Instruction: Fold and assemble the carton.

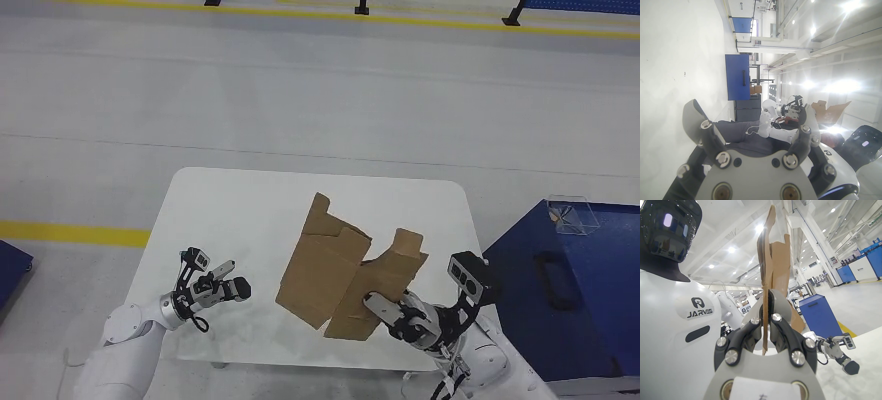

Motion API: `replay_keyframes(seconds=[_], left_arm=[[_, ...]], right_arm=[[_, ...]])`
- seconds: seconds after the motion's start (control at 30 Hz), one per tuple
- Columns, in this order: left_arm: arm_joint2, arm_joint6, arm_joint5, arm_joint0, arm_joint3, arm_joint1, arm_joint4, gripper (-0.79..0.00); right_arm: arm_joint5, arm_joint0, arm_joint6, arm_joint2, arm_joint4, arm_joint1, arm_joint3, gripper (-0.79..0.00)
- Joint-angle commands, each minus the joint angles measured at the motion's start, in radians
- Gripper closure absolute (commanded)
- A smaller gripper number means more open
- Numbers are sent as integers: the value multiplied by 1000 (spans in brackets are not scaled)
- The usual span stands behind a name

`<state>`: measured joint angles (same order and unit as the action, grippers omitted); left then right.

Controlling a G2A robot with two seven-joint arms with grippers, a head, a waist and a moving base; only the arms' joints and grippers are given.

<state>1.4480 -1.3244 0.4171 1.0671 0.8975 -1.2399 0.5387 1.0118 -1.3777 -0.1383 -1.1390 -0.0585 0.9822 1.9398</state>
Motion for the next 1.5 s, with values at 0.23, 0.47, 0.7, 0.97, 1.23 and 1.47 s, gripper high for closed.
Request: replay_keyframes(seconds=[0.23,0.47,0.7,0.97,1.23,1.47], left_arm=[[0,0,0,0,0,0,0,-785],[0,0,0,0,0,0,0,-785],[0,0,0,0,0,0,0,-785],[0,0,0,0,0,0,0,-785],[0,0,0,0,0,0,0,-785],[0,0,0,0,0,0,0,-785]], right_arm=[[-114,-4,-87,146,942,-10,200,0],[-777,-35,-531,143,1956,-11,191,0],[-1325,-118,-644,168,2338,-9,192,0],[-1363,-145,-627,156,2343,5,163,0],[-663,-109,-664,0,1512,16,71,0],[-489,-71,-629,-98,1112,18,-62,0]])
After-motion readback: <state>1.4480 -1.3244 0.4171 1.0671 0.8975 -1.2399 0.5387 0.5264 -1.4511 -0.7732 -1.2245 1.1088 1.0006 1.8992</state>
